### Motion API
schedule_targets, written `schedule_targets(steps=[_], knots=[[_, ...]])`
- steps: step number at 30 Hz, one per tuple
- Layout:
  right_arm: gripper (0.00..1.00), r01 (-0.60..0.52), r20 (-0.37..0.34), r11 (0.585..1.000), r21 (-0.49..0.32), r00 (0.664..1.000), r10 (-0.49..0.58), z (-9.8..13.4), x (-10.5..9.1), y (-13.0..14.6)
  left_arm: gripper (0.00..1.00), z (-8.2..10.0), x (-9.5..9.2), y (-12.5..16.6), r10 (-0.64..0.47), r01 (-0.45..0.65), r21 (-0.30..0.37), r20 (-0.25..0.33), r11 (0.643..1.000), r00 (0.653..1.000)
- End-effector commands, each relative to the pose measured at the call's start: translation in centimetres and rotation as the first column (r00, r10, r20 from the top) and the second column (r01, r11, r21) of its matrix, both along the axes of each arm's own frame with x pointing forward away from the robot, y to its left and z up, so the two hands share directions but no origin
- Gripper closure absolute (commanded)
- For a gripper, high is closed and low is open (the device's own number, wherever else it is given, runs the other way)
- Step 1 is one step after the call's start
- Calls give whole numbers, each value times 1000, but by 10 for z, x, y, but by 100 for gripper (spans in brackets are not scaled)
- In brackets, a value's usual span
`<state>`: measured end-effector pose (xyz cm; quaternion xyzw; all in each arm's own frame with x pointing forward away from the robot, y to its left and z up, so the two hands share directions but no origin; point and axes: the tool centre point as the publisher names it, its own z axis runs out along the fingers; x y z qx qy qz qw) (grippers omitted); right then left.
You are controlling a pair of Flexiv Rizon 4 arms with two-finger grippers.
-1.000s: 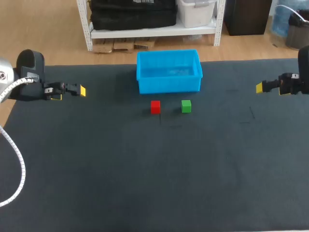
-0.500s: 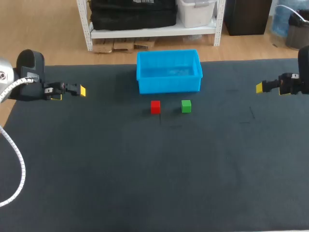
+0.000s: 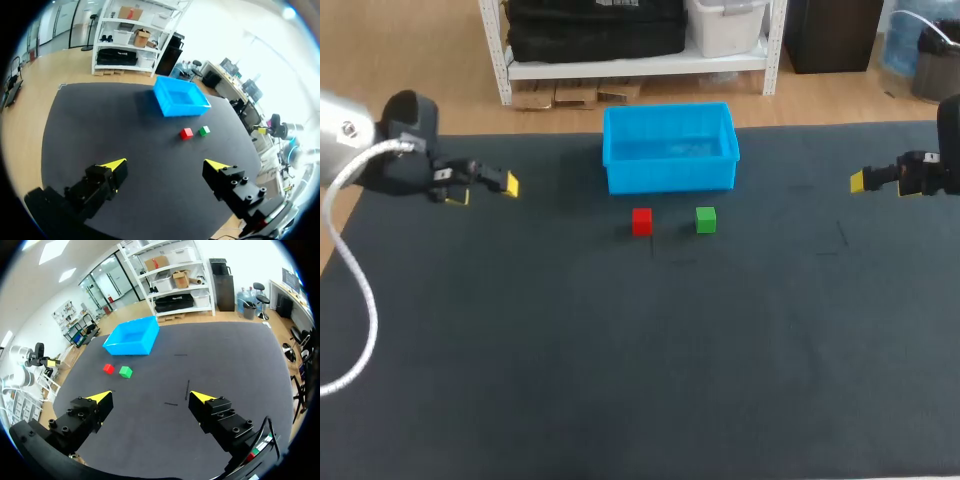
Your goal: Use the left arm to pick the red cube and place it into the blue plastic box first, then use the right arm to grasp the green cube and put it into the same blue plastic box after the first action is fully finished.
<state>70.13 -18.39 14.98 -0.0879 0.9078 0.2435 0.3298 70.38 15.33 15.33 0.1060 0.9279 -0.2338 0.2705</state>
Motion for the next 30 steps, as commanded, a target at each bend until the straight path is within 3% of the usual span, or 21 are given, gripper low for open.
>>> schedule_targets(steps=[1,10,17,30], knots=[[0,-1,0,1000,-1,1000,1,0,-1,-1,0,4,18,-23,35,-14,170,-120,985,992],[0,-1,0,1000,-1,1000,1,0,-1,-1,0,-9,26,-58,148,-100,238,-192,966,970],[0,-1,0,1000,-1,1000,1,0,-1,-1,0,-12,31,-74,186,-127,293,-181,948,966],[0,-1,0,1000,-1,1000,1,0,-1,-1,0,-12,31,-74,186,-127,293,-181,948,966]])
